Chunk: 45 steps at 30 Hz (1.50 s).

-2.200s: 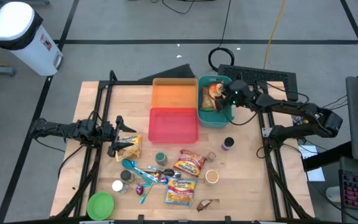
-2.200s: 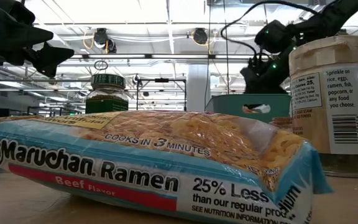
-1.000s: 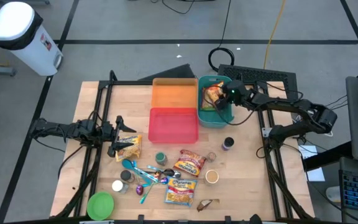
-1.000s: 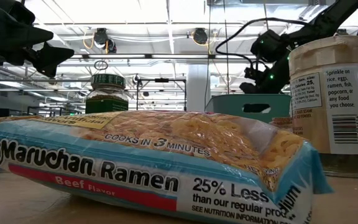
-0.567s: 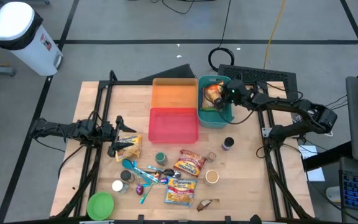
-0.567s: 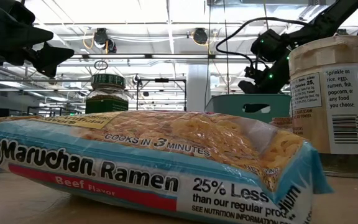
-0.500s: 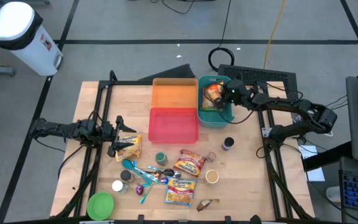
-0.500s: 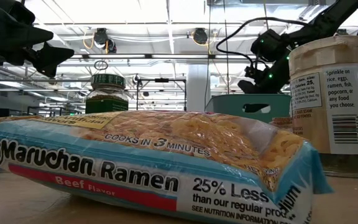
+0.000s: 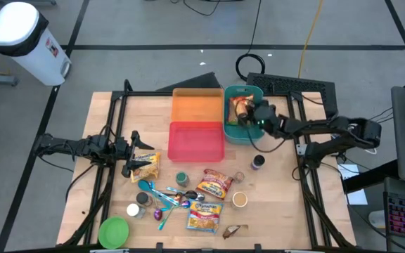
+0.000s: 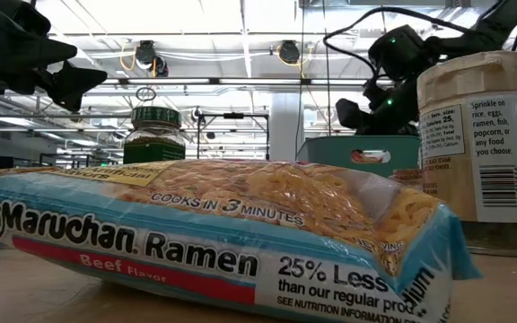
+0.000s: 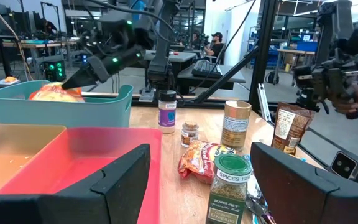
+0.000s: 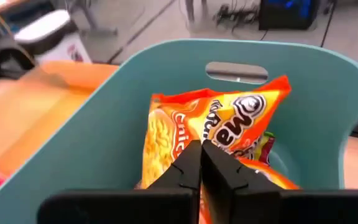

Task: Pick & Place Food Item
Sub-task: Put the orange noodle pack into the blue bin

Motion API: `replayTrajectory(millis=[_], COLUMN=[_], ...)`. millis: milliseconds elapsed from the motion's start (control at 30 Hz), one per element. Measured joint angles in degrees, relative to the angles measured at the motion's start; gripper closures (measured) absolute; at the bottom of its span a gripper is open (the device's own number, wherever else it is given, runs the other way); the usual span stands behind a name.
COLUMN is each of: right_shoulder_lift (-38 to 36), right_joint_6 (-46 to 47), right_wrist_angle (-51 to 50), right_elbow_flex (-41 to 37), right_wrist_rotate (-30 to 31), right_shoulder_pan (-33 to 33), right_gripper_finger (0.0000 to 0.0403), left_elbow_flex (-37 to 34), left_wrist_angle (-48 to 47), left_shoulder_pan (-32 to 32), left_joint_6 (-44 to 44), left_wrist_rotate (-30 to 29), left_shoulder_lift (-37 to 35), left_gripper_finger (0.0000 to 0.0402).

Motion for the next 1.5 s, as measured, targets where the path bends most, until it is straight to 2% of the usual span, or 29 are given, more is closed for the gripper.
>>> replayTrajectory(millis=[133, 200, 400, 600, 767, 933, 1100, 1500], right_shoulder_lift=[0.0, 0.0, 0.0, 0.0, 0.0, 0.0, 0.0, 0.0], right_joint_6=[2.0, 3.5, 10.3, 10.3, 8.5, 7.6, 2.5, -9.1], right_wrist_angle=[0.8, 1.5, 4.7, 7.7, 7.6, 6.7, 7.5, 21.2], right_elbow_flex=[-2.1, -3.0, -6.2, -8.8, -8.8, -8.8, -8.8, -8.8], right_wrist_rotate=[9.5, 12.0, 11.7, 11.7, 11.3, 6.4, 1.3, -13.1], right_shoulder_pan=[3.5, 4.6, 4.9, 4.9, 4.4, 2.1, -1.0, -7.9], right_gripper_finger=[0.0403, 0.0403, 0.0403, 0.0399, 0.0376, 0.0337, 0.0295, 0.0238], left_elbow_flex=[0.0, 0.0, 0.0, 0.0, 0.0, 0.0, 0.0, 0.0], left_wrist_angle=[0.0, 0.0, 0.0, 0.0, 0.0, 0.0, 0.0, 0.0], left_shoulder_pan=[0.0, 0.0, 0.0, 0.0, 0.0, 0.0, 0.0, 0.0], left_joint_6=[0.0, 0.0, 0.0, 0.0, 0.0, 0.0, 0.0, 0.0], left_wrist_rotate=[0.0, 0.0, 0.0, 0.0, 0.0, 0.0, 0.0, 0.0], left_shoulder_lift=[0.0, 0.0, 0.0, 0.0, 0.0, 0.0, 0.0, 0.0], left_gripper_finger=[0.0119, 0.0119, 0.0119, 0.0119, 0.0119, 0.0119, 0.0119, 0.0119])
